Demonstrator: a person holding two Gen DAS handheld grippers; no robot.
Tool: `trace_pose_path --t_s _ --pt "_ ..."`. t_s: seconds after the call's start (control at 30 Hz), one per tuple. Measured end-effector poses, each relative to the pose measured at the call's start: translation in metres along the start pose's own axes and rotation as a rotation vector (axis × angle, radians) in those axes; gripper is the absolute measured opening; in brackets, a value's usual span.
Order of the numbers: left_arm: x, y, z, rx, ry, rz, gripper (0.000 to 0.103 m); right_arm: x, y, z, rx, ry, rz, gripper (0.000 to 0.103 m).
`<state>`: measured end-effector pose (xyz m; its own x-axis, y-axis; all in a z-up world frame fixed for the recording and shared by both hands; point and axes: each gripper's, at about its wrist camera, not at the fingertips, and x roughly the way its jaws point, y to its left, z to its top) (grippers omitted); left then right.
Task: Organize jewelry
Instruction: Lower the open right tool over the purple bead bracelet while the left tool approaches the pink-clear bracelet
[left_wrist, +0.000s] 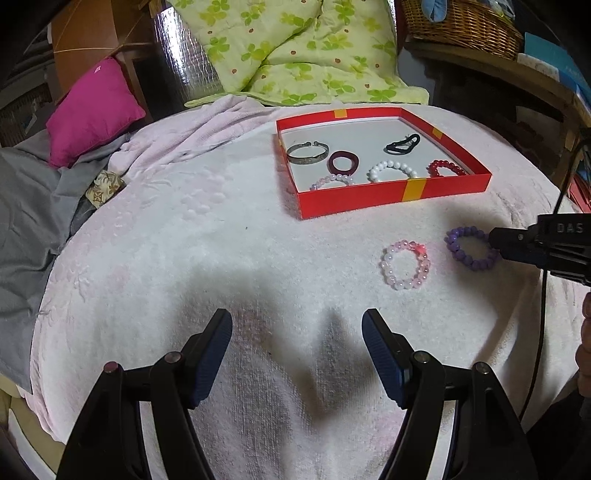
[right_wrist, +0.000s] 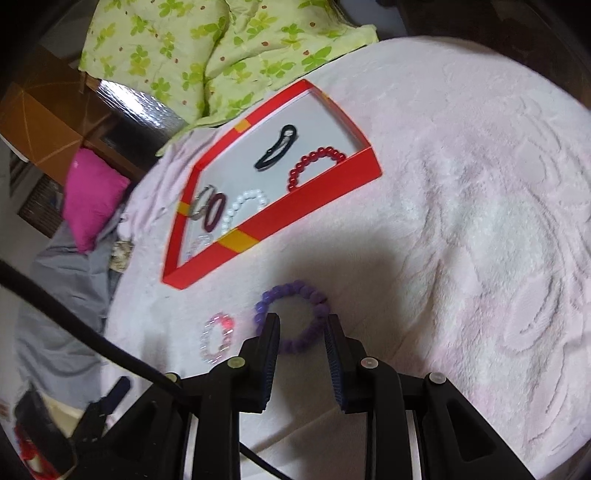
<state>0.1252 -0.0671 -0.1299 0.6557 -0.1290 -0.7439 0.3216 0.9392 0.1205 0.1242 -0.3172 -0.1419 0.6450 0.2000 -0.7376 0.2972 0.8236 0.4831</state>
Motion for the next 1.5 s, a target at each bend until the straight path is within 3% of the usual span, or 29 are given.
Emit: trace_pose_path --t_s 0.27,0.53,0.83,1.5 --pt "0.006 0.005 0.001 0.001 0.002 0.003 0.074 0.017 0.019 0.002 -0.104 -0.037 -0.154 0.027" --pt "0.011 0.005 0.004 0.005 0.000 0.010 0.074 0.021 0.026 0.002 -0.179 -0.056 -0.227 0.019" --pt "0.016 0.004 0.006 0.010 0.009 0.012 0.074 0.021 0.024 0.002 -0.188 -0.055 -0.214 0.018" --pt "0.030 -0.009 0.021 0.035 0.028 0.025 0.074 0.010 -0.005 0.013 -0.083 -0.015 -0.132 0.018"
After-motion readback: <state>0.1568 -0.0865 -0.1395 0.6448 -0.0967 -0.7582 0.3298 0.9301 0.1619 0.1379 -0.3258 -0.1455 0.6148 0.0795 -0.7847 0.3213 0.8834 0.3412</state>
